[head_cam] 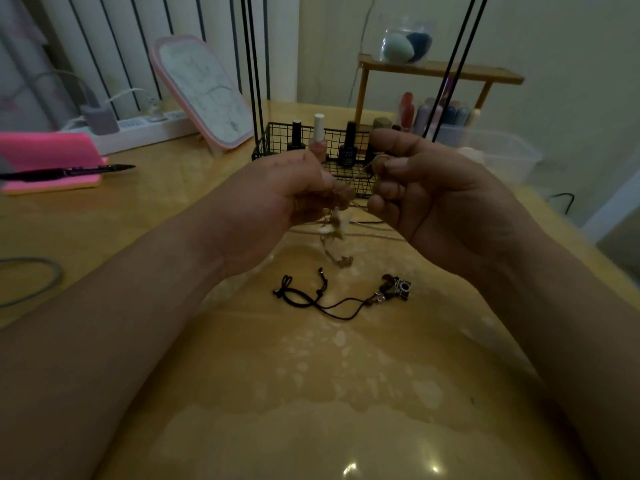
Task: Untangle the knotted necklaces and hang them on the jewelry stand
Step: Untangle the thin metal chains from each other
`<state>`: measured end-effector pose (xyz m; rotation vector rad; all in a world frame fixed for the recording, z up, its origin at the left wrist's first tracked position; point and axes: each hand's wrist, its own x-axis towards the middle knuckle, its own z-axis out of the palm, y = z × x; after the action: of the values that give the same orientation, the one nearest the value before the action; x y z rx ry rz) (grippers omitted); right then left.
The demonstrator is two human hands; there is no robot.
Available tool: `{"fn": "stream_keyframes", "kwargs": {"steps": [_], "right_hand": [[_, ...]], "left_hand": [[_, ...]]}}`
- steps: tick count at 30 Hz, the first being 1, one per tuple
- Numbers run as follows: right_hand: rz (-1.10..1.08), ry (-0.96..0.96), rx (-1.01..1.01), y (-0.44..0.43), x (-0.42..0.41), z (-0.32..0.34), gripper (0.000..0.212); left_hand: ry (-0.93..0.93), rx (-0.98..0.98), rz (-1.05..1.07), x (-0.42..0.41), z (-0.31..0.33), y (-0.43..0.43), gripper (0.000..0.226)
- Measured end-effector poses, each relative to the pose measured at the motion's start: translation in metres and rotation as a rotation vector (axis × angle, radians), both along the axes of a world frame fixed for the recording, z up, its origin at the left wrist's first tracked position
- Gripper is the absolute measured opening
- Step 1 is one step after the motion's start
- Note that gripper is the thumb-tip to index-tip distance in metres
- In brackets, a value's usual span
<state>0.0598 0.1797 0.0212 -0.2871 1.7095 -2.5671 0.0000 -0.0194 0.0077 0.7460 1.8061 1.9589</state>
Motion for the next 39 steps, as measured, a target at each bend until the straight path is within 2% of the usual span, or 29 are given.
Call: {"fn": "stream_keyframes", "kwargs": {"steps": [5,8,12,18,24,27,32,36,39], "right_hand": [[0.054,-0.041,-0.146,0.0,0.0,-0.001,0.055],[0.064,-0.054,-0.171,-0.001,0.0,-0.002,0.05],[-0.003,-0.055,-0.126,-0.003,-0.001,-0.003,0.049],[-0.065,-0.031,-0.042,0.0,0.0,-0.001,0.038],[-0.032,0.08,0.258,0.001,0.001,-0.006,0.022],[-0.047,0.076,0.296,-0.002,0.001,-0.007,0.022],[-0.105,0.053,0.297,-0.004,-0.002,-0.009,0.029],[-0.252,0.047,0.425,-0.008,-0.001,-0.012,0.045],[-0.382,0.094,0.601,-0.009,0.0,-0.013,0.02]], "left_hand": [[-0.036,0.066,-0.05,0.001,0.001,0.0,0.015],[-0.041,0.069,-0.069,0.0,-0.001,0.0,0.012],[-0.025,0.011,-0.107,-0.001,0.0,-0.004,0.008],[-0.135,0.095,-0.234,-0.006,-0.001,-0.009,0.006],[-0.204,0.145,-0.307,-0.01,-0.004,-0.009,0.028],[-0.209,0.139,-0.309,-0.01,-0.003,-0.009,0.04],[-0.115,0.063,-0.24,-0.002,0.0,-0.008,0.041],[0.041,-0.063,-0.183,0.004,0.001,-0.006,0.046],[0.14,-0.149,-0.138,0.007,0.002,-0.005,0.047]]}}
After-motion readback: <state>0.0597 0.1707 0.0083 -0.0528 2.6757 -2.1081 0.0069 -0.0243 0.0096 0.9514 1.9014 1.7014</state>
